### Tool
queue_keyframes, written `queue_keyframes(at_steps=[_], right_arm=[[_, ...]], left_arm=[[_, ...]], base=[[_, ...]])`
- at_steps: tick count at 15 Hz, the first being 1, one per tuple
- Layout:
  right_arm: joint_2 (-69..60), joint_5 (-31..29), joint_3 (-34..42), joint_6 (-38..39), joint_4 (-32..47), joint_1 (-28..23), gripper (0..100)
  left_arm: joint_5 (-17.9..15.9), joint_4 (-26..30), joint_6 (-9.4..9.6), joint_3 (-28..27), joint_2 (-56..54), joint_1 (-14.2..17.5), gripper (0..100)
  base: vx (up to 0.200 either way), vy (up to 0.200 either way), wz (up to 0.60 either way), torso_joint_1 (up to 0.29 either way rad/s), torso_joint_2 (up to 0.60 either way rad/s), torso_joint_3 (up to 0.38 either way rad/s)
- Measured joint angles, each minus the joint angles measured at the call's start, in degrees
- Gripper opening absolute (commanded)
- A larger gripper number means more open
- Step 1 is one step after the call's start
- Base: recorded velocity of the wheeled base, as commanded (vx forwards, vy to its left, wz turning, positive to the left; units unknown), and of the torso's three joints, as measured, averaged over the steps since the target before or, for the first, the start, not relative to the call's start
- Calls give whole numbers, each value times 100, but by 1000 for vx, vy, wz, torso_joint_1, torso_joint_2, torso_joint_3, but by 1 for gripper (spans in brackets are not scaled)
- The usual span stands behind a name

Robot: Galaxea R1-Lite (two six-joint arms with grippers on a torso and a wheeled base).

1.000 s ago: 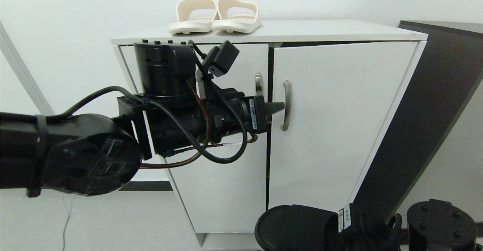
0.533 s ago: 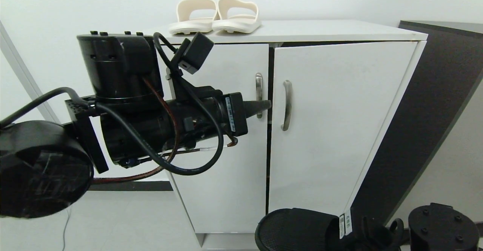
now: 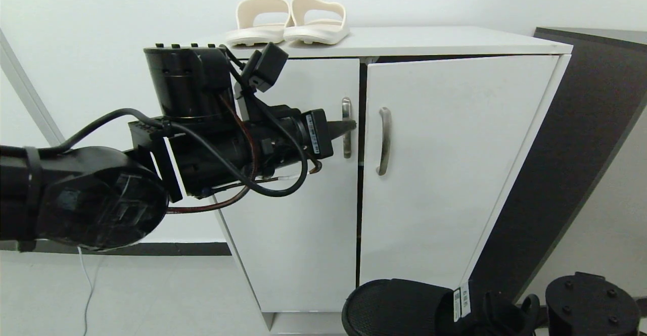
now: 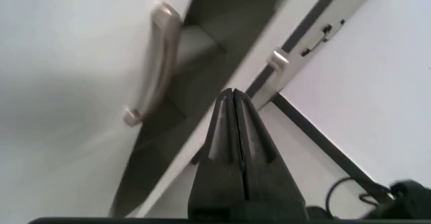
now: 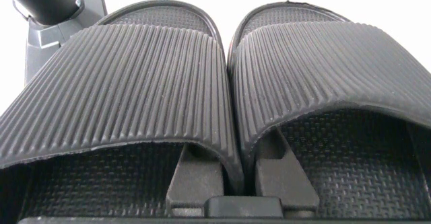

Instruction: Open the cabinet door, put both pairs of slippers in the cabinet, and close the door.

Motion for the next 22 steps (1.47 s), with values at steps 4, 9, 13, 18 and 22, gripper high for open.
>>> queue_keyframes(at_steps=[4, 9, 13, 18, 22], right_arm=[[13, -4, 0, 2, 1, 2, 0], [72, -9, -1, 2, -5, 4, 0], [89, -9, -9, 2, 0, 11, 0], [122, -9, -10, 2, 1, 13, 0], [124, -9, 71, 0, 6, 168, 0]], left_arm=[[16, 0, -2, -245, 243, 88, 0], [20, 20, 6, -546, 466, 99, 0], [33, 56, 26, -783, 668, 99, 0], [27, 59, 26, -964, 836, 93, 0], [13, 15, 9, -1074, 933, 73, 0]], base=[[0, 0, 0, 0, 0, 0], [0, 0, 0, 0, 0, 0], [0, 0, 0, 0, 0, 0], [0, 0, 0, 0, 0, 0], [0, 0, 0, 0, 0, 0]])
